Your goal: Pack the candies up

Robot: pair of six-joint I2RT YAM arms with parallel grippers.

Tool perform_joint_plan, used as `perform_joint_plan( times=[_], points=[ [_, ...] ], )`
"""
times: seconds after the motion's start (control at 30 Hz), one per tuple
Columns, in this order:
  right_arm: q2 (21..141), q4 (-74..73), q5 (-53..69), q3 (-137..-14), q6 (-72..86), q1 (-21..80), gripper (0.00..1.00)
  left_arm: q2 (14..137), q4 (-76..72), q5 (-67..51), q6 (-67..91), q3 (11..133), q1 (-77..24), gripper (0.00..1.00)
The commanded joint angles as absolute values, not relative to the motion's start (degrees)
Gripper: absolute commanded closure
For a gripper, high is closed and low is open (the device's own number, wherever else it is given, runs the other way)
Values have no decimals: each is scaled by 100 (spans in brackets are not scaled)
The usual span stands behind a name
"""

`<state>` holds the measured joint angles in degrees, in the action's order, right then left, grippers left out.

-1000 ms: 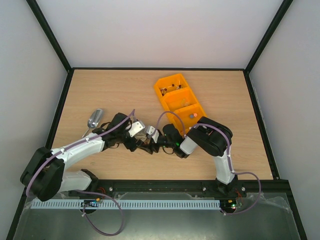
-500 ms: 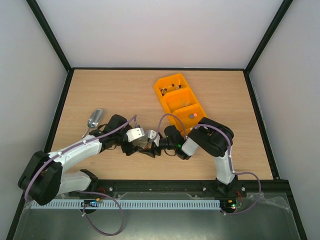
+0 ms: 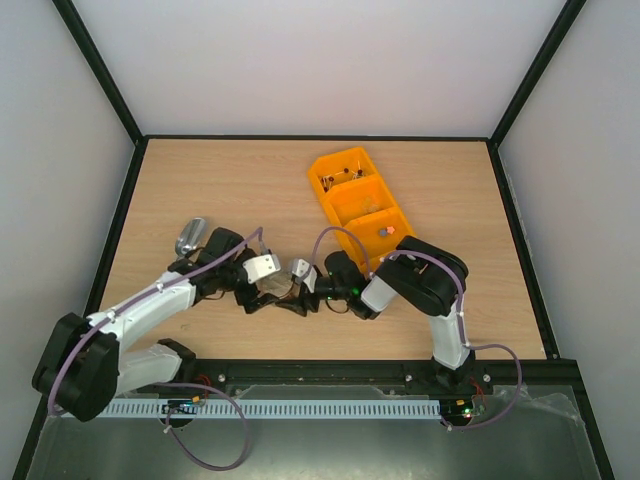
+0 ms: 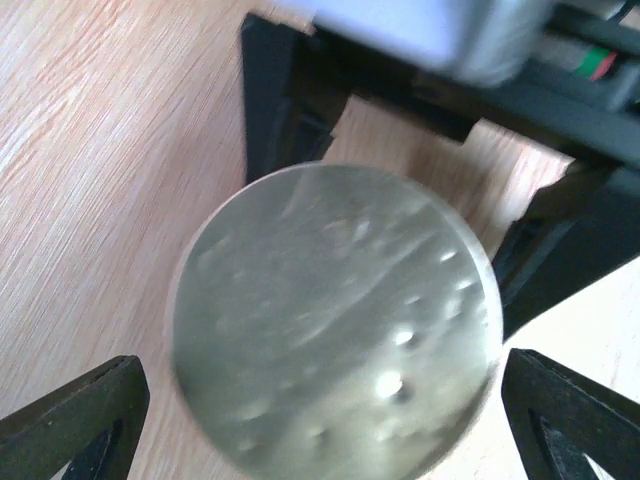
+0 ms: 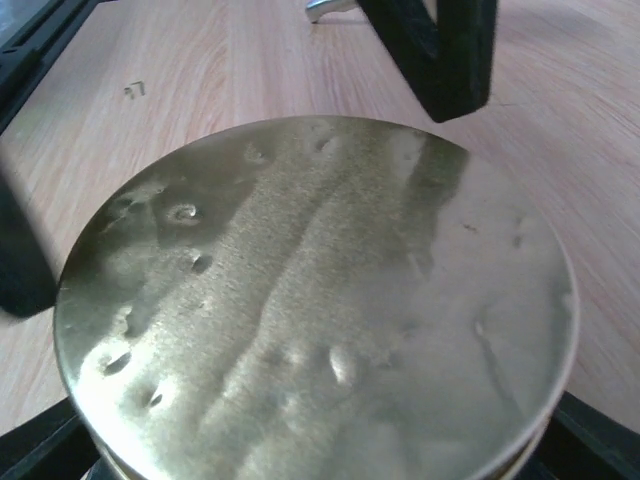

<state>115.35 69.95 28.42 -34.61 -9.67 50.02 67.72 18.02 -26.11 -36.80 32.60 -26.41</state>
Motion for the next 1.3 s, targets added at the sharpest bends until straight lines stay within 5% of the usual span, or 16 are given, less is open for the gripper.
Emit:
perform_joint_plan(
  times=[0.0,0.23,0.6,0.77,0.93,1.27],
  points=[
    [11593,6508,2381,-3524,-648,5003,99,6461,1319,-1866,-2454,3059,-3147,1],
    [11650,6519,2117,-3518,-697,5027,99,6878,1090,-1495,-1972,3252,-3311,2],
    [11546,6806,2411,-3270,-753,5021,99,7201,1247,-1457,-2293,3271,-3130,21],
    [11531,6829,2417,-3243,-769,5027,99,7320,1212,-1369,-2232,3336,-3050,2],
    [11531,6805,2408,-3271,-769,5022,99,7306,1133,-1349,-2211,3355,-3058,1],
    [11497,6803,2673,-3248,-896,5019,99,7223,1399,-1578,-2842,3320,-2995,22]
  ],
)
